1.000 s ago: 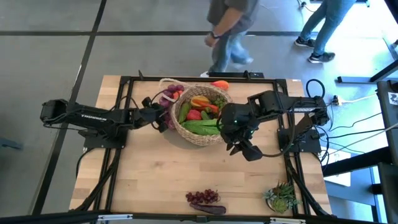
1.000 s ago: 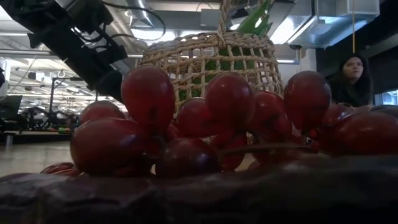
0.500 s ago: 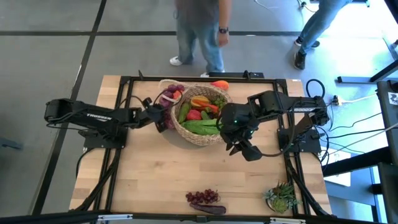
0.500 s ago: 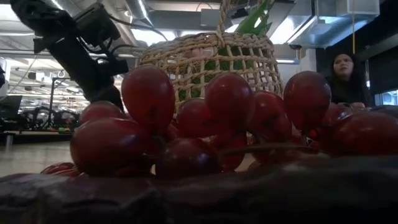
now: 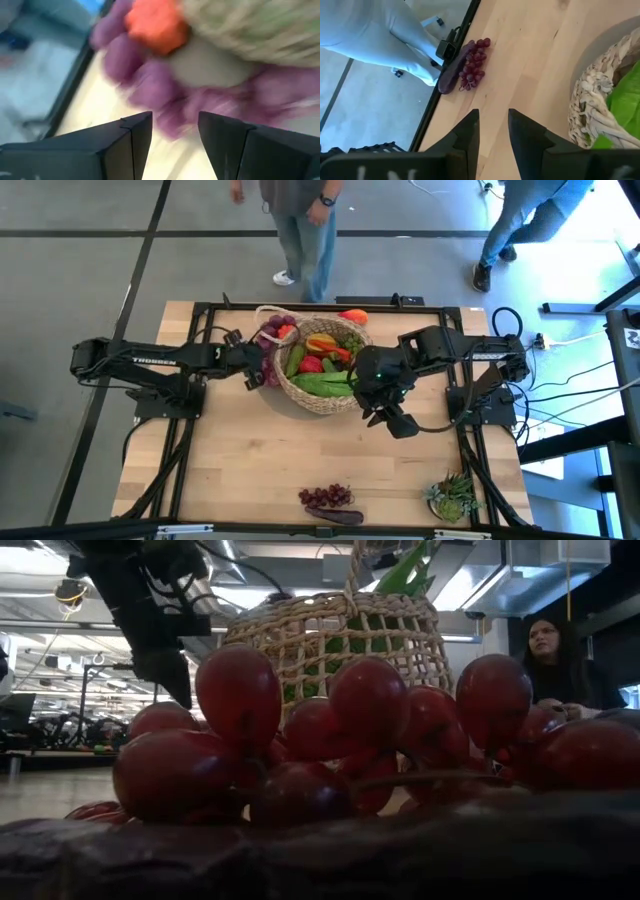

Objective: Build produce basket
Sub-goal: Put the purple garlic into the brown basket

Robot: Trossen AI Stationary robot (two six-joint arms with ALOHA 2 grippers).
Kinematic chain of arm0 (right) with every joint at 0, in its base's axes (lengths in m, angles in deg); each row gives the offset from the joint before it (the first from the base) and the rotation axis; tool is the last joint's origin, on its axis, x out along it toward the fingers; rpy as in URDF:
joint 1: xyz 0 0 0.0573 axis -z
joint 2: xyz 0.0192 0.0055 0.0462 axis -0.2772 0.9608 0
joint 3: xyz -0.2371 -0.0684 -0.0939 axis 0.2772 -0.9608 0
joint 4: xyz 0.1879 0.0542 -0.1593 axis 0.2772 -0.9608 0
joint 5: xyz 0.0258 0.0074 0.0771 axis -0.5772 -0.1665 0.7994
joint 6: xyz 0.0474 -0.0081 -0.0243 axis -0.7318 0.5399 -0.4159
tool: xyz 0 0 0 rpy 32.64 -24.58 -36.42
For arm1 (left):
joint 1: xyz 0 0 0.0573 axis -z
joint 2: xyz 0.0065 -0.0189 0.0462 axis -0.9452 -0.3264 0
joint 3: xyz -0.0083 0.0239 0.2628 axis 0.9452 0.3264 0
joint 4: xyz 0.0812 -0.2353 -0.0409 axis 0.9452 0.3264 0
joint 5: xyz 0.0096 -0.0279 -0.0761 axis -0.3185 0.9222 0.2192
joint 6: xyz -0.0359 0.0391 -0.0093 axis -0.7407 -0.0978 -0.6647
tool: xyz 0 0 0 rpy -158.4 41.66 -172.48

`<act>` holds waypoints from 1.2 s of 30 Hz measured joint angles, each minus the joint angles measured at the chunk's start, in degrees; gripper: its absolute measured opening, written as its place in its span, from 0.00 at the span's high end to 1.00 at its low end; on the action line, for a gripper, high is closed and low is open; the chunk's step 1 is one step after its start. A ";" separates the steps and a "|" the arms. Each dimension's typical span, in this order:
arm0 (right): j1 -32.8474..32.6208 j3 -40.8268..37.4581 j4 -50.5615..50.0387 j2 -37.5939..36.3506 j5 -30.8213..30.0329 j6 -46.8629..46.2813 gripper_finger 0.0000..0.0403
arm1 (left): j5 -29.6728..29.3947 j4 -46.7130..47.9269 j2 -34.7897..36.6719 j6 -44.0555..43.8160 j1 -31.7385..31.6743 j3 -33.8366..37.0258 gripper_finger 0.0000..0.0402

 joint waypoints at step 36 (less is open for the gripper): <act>0.04 0.02 1.73 0.00 -2.44 -0.33 0.76 | 18.36 -10.66 -14.24 32.18 -0.17 0.36 0.63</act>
